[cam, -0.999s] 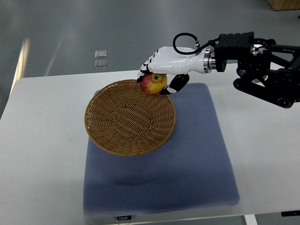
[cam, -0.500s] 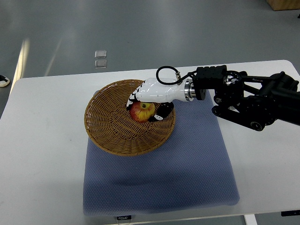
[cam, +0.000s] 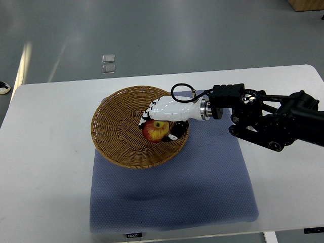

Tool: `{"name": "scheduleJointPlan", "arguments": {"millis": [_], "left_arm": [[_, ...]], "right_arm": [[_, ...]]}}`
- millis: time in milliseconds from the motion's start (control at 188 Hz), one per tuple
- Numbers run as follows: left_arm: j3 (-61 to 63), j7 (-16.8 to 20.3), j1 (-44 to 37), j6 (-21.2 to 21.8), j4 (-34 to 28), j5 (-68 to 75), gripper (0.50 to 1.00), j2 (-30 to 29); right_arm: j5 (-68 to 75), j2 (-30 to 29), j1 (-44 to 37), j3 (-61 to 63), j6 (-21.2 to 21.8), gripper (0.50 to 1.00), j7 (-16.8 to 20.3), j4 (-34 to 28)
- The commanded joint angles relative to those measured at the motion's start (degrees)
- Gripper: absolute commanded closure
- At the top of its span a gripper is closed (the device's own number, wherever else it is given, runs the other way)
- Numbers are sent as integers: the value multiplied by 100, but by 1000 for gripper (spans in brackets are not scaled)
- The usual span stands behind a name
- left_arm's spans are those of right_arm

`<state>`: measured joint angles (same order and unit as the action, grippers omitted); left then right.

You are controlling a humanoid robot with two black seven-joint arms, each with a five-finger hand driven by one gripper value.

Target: Place red apple in basket with right hand

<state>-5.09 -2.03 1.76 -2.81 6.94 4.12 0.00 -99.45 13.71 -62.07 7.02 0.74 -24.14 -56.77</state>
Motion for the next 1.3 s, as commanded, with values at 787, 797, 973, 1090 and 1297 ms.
{"name": "scheduleJointPlan", "arguments": {"millis": [787,797,973,1090,1297], "left_arm": [[0,1,0,0,0,2,500,0],[0,1,0,0,0,2,500,0],[0,1,0,0,0,2,500,0],[0,1,0,9,0,2,500,0],[0,1,0,0,0,2,500,0]], "right_arm": [[2219,791,-526,2234,-39,591,6,483],[2351,791,-526,2260,-39,591,15,527],[4707,800,-499,2664,-47,591,270,1239],[5744,800,-473,2664,-39,591,331,1573],[8143,729,-236,2656,-258,593,375,2258]]}}
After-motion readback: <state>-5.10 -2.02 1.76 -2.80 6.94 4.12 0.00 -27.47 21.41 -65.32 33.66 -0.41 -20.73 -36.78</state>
